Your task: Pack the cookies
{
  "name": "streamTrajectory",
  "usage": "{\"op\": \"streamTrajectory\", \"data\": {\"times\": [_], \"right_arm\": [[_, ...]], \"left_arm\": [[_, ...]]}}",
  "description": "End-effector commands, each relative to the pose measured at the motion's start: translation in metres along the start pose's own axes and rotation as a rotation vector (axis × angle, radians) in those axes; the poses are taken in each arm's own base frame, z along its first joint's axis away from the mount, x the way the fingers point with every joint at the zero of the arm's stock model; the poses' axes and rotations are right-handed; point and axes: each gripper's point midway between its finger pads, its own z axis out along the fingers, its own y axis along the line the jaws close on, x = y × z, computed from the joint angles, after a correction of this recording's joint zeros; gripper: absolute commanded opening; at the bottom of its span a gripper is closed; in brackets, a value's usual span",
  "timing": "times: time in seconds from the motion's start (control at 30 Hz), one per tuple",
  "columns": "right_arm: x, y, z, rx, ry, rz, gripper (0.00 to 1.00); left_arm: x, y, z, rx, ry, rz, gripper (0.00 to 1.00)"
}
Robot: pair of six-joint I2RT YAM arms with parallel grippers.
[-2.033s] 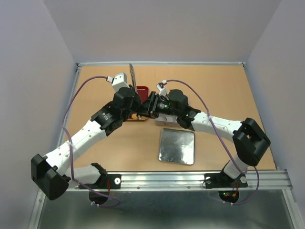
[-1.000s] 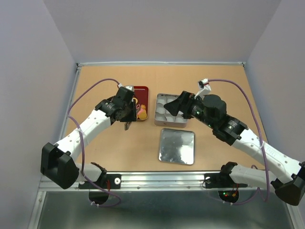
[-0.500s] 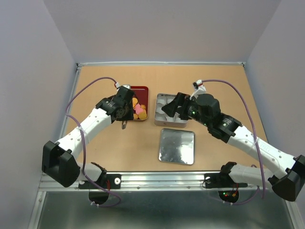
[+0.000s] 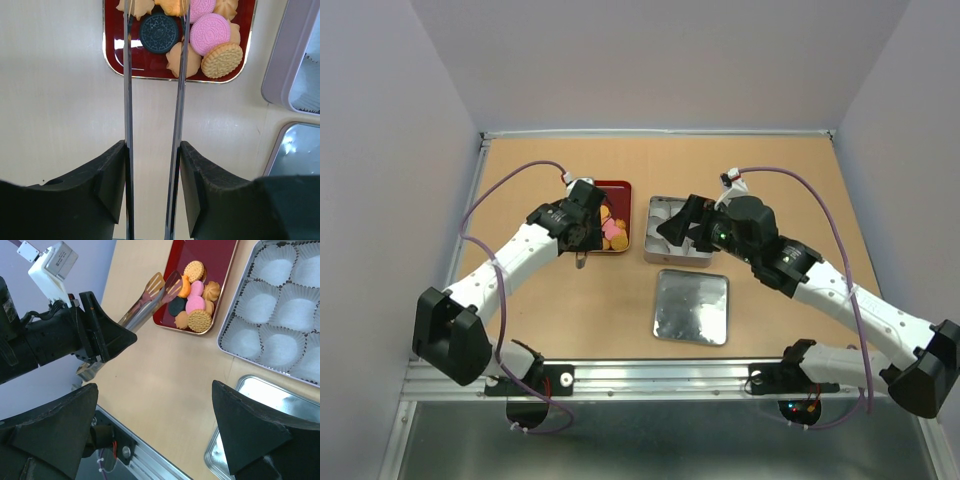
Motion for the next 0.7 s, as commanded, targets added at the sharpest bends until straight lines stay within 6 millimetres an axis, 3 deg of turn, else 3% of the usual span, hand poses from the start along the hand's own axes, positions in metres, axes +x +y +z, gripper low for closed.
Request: {"op": "streamTrajectory", "data": {"times": [0.0, 0.3, 0.67], "right_arm": [[-0.002, 0.001, 0.001, -0.009, -0.006, 0.004, 1.00], [0.000, 0.001, 0.003, -0.010, 0.004, 0.005, 1.00], [0.004, -0.001, 0.005, -0.007, 0.018, -0.002, 1.00]], "left_arm": [[-0.018, -0.002, -0.002, -0.008, -0.060, -0.020, 0.54], [-0.026, -0.003, 0.007, -0.008, -0.064, -0.035, 0.57], [-0.023, -0.019, 0.022, 0.039, -0.029, -0.034, 0.57]]}}
